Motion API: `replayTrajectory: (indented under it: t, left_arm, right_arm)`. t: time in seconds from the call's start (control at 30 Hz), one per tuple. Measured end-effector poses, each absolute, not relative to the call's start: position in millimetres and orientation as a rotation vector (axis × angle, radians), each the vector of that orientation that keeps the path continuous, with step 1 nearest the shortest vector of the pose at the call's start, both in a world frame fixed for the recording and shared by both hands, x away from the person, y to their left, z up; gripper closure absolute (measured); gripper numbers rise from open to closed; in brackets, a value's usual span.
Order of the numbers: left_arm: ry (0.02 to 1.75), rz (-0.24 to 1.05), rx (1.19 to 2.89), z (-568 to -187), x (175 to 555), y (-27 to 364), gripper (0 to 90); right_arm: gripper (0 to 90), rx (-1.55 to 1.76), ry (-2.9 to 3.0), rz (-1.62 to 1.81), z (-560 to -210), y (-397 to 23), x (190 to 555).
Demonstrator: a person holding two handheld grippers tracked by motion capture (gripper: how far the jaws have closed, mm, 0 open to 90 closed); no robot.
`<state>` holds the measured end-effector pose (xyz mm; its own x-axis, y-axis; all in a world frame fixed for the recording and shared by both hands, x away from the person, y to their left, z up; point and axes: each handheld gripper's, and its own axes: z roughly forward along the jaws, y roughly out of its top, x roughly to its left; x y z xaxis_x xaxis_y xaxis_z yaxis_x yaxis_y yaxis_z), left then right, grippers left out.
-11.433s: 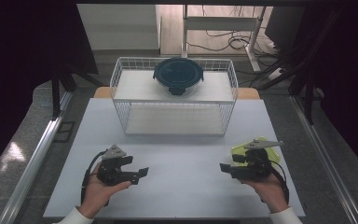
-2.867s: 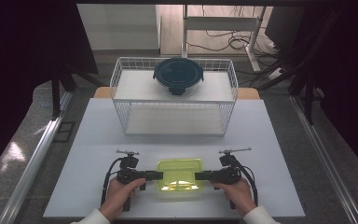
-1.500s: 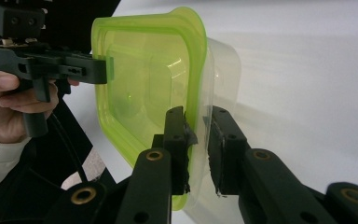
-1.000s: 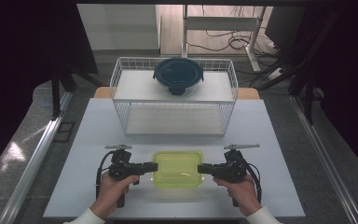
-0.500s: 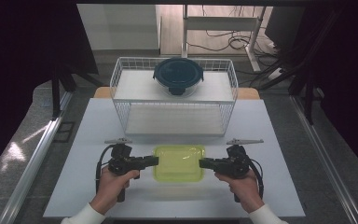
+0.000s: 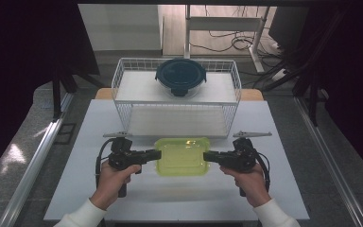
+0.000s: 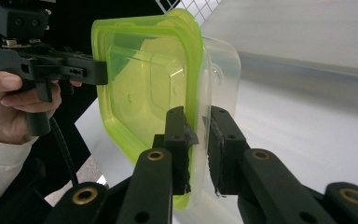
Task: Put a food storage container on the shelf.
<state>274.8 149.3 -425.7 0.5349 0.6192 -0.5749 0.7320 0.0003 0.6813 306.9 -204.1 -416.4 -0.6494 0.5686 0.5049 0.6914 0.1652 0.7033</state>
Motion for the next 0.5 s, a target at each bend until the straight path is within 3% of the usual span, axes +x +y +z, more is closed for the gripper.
replayTrajectory:
  t: [0.5]
  left_arm:
    - [1.13, -0.103, 1.673, -403.4, 281.7, 152.9, 77.8]
  right_arm:
    - [77.8, -1.227, -2.331, -1.531, -392.9, -199.9, 313.2]
